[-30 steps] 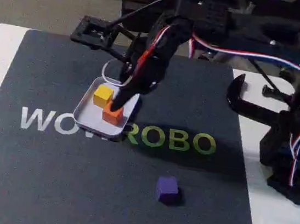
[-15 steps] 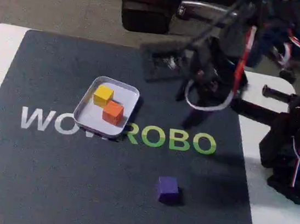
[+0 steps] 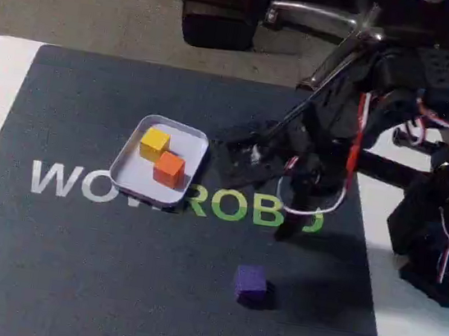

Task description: Move blocks one by one until all three blocks are in the tray.

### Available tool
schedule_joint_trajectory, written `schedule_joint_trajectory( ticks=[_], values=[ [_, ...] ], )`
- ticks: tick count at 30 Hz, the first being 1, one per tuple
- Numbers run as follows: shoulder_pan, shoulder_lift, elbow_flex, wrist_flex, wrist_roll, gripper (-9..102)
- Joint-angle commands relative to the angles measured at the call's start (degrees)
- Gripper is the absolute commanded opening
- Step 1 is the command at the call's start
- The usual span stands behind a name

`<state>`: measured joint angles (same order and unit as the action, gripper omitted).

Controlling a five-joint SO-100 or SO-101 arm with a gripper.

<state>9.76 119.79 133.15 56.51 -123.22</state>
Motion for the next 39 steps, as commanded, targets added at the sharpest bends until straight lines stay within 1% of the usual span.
schedule_joint_trajectory(
  ticks=[1, 4, 11, 18, 23, 26, 28, 31, 36, 39],
  values=[
    [-1.0, -2.7, -0.2, -3.2, -1.8, 25],
    [-1.8, -5.2, -0.1, -5.1, -1.9, 25],
    [-4.4, -4.1, 2.1, -5.2, -3.9, 26],
    [-5.4, 5.2, 11.0, -5.2, -9.2, 28],
    [-6.1, 12.1, 15.6, -5.2, -9.8, 28],
    [-7.1, 12.9, 15.5, -5.5, -8.6, 28],
    [-7.8, 11.6, 14.4, -7.6, -6.7, 28],
    [-8.5, 6.9, 11.0, -10.3, -2.5, 28],
    [-8.4, -4.2, 1.3, -10.6, 5.6, 29],
    [-7.5, -8.1, -1.8, -10.8, 6.7, 29]
  ],
)
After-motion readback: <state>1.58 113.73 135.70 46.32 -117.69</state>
